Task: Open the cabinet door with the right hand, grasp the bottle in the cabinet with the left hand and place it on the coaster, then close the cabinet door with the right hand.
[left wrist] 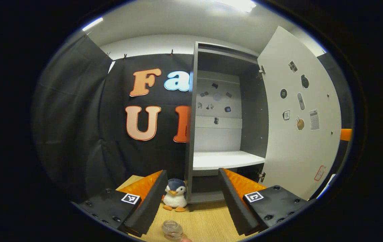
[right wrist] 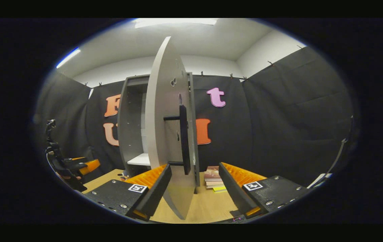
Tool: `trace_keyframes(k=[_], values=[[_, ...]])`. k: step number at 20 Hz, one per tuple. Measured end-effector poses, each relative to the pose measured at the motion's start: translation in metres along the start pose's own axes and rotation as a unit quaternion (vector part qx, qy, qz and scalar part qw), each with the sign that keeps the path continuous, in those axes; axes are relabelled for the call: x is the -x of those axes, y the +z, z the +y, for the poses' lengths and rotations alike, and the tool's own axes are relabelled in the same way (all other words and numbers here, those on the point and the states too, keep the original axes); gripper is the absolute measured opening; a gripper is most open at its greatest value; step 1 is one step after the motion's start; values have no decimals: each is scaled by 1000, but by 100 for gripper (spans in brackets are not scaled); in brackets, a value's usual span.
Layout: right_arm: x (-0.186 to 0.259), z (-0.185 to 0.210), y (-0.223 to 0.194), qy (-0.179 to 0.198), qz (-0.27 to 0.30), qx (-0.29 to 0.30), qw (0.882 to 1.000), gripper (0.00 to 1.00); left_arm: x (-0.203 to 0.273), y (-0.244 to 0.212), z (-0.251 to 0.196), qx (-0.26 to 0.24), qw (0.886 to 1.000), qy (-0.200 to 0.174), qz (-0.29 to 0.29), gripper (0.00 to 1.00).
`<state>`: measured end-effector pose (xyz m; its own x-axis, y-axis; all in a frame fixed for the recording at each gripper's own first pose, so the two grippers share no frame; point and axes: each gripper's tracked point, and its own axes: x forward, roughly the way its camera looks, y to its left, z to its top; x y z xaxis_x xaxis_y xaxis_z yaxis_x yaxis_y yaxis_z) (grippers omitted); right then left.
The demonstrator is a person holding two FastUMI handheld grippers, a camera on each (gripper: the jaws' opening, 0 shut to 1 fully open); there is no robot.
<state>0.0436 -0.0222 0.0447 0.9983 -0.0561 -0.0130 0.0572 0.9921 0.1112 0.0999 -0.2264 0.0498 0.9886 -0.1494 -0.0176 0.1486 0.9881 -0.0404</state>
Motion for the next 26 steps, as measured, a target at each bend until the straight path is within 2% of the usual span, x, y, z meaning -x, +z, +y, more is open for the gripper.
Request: trace_keyframes(k=[6,7,8,9,13,14,15,16,19,22,23,24,26], values=[[-7,39,-2,55,5,-47,997,86,-13,-2,24,-1,1000,11,1,97],[-9,48,-1,70,5,-57,996,84,-16,-2,28,-3,1000,13,0,97],[-10,58,-2,85,8,-69,994,75,-20,-1,34,-5,1000,17,-1,97],[-12,68,-2,102,11,-82,991,79,-22,-2,39,-6,1000,20,0,97],[-30,97,-1,153,25,-112,982,64,-33,-6,59,-6,1000,30,5,97],[-38,103,0,160,26,-111,981,64,-38,-7,66,-7,999,33,6,97],[-46,109,1,166,26,-105,980,67,-42,-7,71,-8,999,35,6,97],[-53,118,1,172,26,-93,980,63,-46,-8,76,-7,999,38,7,97],[-62,132,-2,182,22,-48,982,64,-52,-9,91,-4,999,43,7,97],[-69,138,-2,176,17,-10,984,64,-62,-10,110,-6,999,50,9,97],[-71,140,-2,172,13,1,985,68,-66,-8,115,-6,999,51,6,97],[-70,140,-1,170,12,10,985,65,-69,-7,121,-5,999,54,4,97],[-74,144,-1,165,13,17,986,66,-76,-4,131,-5,998,55,0,97]])
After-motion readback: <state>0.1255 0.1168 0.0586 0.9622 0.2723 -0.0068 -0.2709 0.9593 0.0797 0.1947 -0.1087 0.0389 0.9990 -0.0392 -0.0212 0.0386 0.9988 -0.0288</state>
